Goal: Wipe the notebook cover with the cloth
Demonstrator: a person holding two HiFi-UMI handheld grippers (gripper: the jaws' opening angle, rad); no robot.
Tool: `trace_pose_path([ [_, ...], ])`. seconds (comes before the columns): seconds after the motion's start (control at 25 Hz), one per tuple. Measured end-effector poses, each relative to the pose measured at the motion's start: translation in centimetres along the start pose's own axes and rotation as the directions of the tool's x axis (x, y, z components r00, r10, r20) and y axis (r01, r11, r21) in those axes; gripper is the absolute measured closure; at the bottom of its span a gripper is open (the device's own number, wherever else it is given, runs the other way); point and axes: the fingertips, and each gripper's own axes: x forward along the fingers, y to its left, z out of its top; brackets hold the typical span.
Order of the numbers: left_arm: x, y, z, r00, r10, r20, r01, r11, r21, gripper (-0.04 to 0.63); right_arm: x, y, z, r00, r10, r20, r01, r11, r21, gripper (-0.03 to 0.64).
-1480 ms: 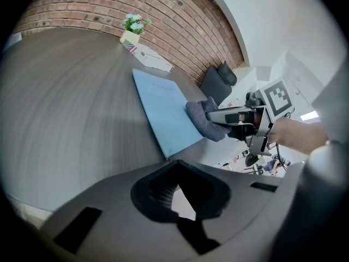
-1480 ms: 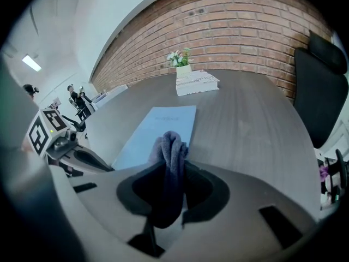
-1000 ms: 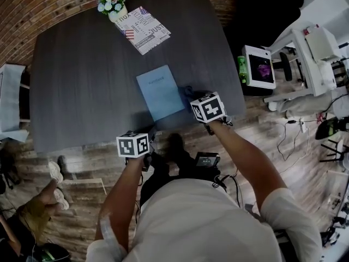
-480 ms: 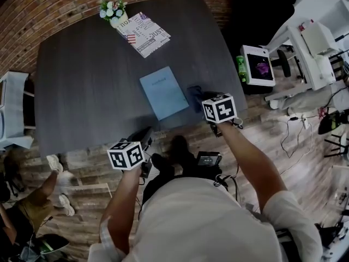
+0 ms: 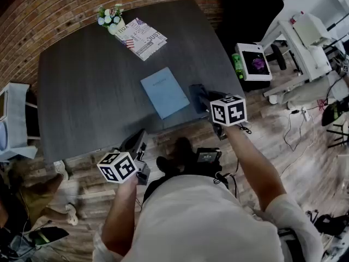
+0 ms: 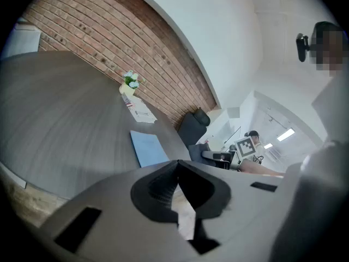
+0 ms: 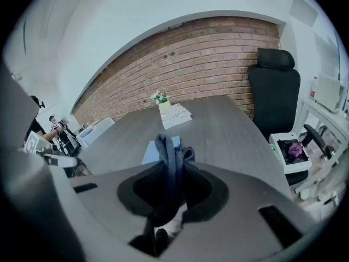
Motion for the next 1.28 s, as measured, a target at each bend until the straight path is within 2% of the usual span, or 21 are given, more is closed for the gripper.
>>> trace_pose_path([
  [0.36, -4.9, -3.0, 2.1, 0.993, -0.095, 0.075, 0.092, 0.995, 0.042, 0.588, -5.4, 4.7, 1.1, 0.99, 0.061, 0.128, -0.064, 0.998, 0.022, 0.534],
  [0.64, -7.6, -5.4, 3.0, 0.983, -0.117, 0.14, 0.108, 0.992, 0.069, 0.588, -10.1, 8.0, 2.8, 0.96, 0.142, 0.242, -0.147, 0.989, 0.001, 0.534],
  [0.92, -8.9, -9.4, 3.3, 0.971, -0.125, 0.205, 0.105, 0.989, 0.106, 0.588, -13.7, 9.6, 3.6, 0.934, 0.234, 0.271, -0.22, 0.972, -0.079, 0.534],
  [1.08, -7.9, -13.0, 2.4, 0.966, -0.151, 0.208, 0.126, 0.984, 0.128, 0.588, -16.3, 9.1, 3.4, 0.918, 0.282, 0.279, -0.263, 0.959, -0.105, 0.534],
  [1.28, -6.6, -16.3, -0.1, 0.963, -0.143, 0.23, 0.119, 0.986, 0.113, 0.588, -19.1, 7.9, 1.9, 0.904, 0.324, 0.279, -0.306, 0.946, -0.108, 0.534],
])
